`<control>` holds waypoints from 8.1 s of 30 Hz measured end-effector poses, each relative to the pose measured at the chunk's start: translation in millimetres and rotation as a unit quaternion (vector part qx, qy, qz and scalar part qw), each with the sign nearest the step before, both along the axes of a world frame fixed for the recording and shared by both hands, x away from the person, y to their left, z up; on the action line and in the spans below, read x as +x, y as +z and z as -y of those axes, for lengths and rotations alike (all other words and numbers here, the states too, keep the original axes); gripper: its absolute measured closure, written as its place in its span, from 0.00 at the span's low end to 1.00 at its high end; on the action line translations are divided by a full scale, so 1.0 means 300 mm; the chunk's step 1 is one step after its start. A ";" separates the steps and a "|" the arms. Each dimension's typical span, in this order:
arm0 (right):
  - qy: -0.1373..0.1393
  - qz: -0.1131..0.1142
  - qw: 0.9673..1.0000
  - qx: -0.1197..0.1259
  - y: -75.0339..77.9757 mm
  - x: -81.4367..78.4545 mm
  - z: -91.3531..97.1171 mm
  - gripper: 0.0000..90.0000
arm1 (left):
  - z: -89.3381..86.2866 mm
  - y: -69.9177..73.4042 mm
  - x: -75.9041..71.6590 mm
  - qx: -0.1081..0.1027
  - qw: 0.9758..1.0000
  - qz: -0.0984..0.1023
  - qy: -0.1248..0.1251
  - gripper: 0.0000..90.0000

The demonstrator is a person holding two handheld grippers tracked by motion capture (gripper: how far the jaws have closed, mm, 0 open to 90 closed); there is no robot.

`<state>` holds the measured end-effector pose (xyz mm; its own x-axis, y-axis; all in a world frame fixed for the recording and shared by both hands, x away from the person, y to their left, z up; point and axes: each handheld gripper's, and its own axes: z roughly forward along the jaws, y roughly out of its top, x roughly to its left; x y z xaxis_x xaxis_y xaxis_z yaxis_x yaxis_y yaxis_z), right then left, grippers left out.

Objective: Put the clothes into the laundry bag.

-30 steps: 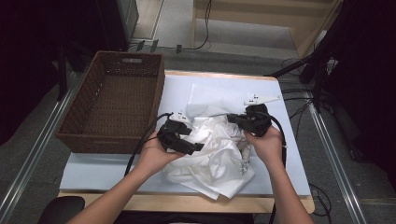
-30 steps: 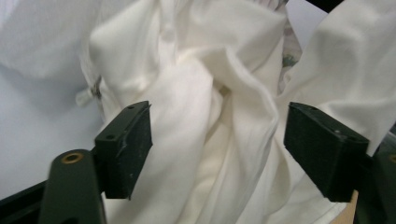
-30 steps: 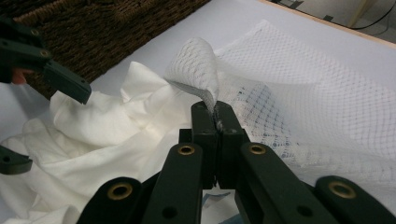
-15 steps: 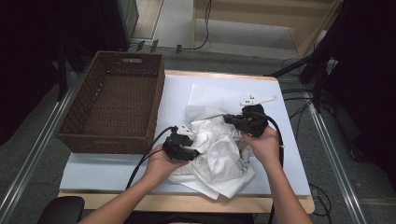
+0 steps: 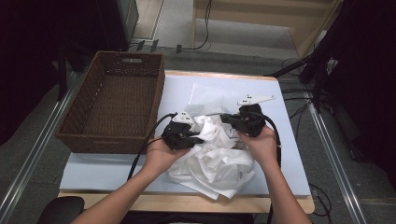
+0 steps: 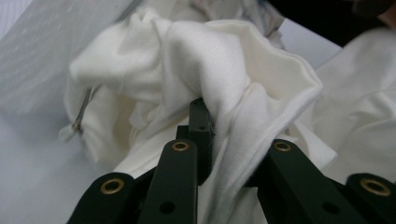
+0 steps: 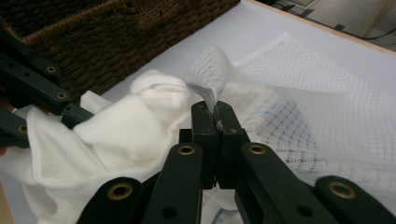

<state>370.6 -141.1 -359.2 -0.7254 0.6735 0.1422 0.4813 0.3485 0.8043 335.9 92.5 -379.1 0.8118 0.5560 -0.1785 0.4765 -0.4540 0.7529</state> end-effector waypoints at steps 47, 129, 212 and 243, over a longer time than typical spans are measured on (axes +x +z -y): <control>-0.005 -0.024 1.000 -0.007 -0.053 0.025 0.036 1.00 | 0.051 -0.021 0.150 0.050 0.998 -0.018 0.016 0.49; 0.015 -0.034 0.999 0.020 -0.008 -0.014 -0.002 1.00 | 0.109 -0.154 0.243 -0.057 0.994 -0.015 0.094 0.92; 0.023 -0.022 0.999 0.034 0.004 -0.012 -0.009 1.00 | -0.018 -0.056 0.043 -0.078 0.996 -0.027 0.025 0.96; 0.035 -0.049 0.998 0.024 -0.032 -0.007 0.033 1.00 | 0.145 -0.177 0.357 -0.051 0.990 -0.103 0.076 0.95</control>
<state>368.5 -151.0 -368.8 -0.7506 0.6131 0.2465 0.5354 0.3455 0.7707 443.1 48.9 -432.1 0.6601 0.6395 -0.3941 0.6822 -0.2910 0.6707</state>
